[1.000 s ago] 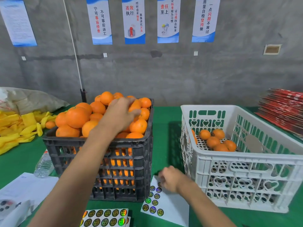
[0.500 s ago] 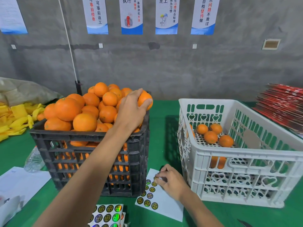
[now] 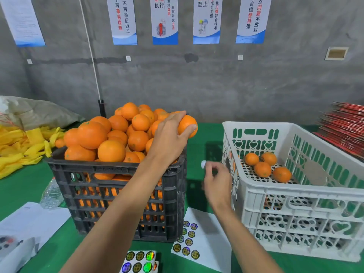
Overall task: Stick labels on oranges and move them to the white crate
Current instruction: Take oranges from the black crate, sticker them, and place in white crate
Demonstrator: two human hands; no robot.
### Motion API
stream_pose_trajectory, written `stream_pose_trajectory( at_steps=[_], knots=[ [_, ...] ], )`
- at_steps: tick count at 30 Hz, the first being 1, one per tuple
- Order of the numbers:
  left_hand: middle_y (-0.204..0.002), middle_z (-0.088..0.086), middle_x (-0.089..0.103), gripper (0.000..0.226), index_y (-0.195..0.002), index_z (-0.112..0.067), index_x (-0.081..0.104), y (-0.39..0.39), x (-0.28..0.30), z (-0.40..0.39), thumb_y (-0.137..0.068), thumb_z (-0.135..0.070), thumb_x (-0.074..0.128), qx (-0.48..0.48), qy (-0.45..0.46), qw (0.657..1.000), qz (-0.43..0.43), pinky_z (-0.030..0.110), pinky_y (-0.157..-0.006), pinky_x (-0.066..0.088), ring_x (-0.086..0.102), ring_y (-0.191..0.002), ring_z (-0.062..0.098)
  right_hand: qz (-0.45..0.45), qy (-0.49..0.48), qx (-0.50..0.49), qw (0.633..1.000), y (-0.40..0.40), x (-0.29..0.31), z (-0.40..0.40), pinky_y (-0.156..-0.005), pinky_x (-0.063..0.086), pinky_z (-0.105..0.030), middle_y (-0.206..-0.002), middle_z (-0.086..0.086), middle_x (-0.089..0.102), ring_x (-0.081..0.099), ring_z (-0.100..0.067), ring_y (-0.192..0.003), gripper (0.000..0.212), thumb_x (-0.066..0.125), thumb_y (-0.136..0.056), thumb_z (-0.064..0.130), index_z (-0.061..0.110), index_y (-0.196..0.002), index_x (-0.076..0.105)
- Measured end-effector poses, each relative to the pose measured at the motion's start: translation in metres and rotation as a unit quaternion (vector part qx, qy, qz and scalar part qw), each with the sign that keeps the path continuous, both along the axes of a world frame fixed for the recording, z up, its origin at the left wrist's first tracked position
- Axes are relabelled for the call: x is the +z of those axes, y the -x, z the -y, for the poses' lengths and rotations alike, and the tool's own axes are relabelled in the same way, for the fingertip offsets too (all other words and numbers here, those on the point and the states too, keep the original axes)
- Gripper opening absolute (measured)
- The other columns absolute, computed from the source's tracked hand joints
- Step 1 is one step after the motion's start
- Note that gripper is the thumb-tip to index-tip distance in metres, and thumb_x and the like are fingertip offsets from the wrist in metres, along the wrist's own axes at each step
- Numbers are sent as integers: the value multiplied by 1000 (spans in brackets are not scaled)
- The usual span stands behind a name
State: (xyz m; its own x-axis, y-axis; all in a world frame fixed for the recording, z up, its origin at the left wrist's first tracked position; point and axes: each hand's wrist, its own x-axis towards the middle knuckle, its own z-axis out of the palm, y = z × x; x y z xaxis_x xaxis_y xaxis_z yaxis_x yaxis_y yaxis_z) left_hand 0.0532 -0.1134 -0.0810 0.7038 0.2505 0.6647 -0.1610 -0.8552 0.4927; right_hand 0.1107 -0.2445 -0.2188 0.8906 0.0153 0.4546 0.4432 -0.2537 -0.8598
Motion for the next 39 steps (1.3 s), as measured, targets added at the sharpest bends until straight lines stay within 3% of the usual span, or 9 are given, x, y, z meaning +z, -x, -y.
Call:
stream_pose_trajectory(
  at_steps=[8,12,16,18,21,24,31,35,39],
  knots=[
    [-144,12,57,57,-143,-5,55,0,3,5,-96,-33,70,-14,-29,999,-6,28,-112,35,49,-136,24,61,-42,-18,997,-8,120,-24,-89,49,-44,-97,-7,68,64,-25,-92,32,53,-103,29,10,-90,75],
    [-144,10,57,54,-141,-6,57,0,4,2,-92,-22,74,-7,-22,1000,4,29,-113,36,49,-136,22,-25,-43,80,996,8,122,-26,-93,54,-52,-108,-4,67,66,-29,-104,54,36,-101,61,20,-104,71],
    [-140,11,59,60,-140,-6,57,7,7,3,-82,-1,73,-33,-35,999,-1,22,-110,37,52,-133,24,-45,-15,86,995,12,132,-22,-76,62,-47,-106,-3,67,71,-17,-88,42,68,-86,57,22,-107,59],
    [-144,11,54,68,-144,-8,52,14,11,-5,-83,-14,79,-34,-86,994,-62,30,-114,35,47,-136,26,-27,55,38,997,5,137,-13,-85,58,-48,-113,-8,67,70,-27,-96,43,73,-85,44,18,-117,59],
    [-141,10,55,58,-139,-14,55,31,23,-29,-89,-39,73,128,-192,957,-175,44,-105,43,47,-132,32,46,195,-72,977,-8,136,9,-92,51,-50,-130,-15,58,63,-41,-108,42,64,-97,27,10,-133,50],
    [-137,10,52,35,-130,-16,56,52,33,-48,-98,-30,56,280,-215,889,-291,47,-101,42,43,-132,35,70,297,-161,938,-22,129,35,-90,47,-52,-152,-14,40,58,-49,-111,44,58,-97,7,4,-139,47],
    [-150,8,41,41,-134,-20,50,66,30,-47,-94,-16,60,325,-151,815,-456,62,-105,34,13,-150,33,100,322,-133,932,-20,109,30,-90,52,-46,-157,-5,41,63,-38,-116,37,48,-104,22,9,-137,57],
    [-136,13,49,35,-127,-12,52,71,22,-44,-94,-4,58,343,-116,855,-371,63,-96,47,24,-142,35,156,335,-109,923,-10,100,18,-82,54,-40,-141,-2,56,67,-34,-105,31,48,-103,25,13,-129,63],
    [-122,16,56,28,-118,-11,56,72,24,-39,-91,-3,62,314,-112,904,-268,50,-89,51,38,-134,35,209,471,-16,857,-1,81,8,-72,55,-41,-105,-8,63,66,-31,-91,10,57,-94,10,12,-101,63]
  ],
)
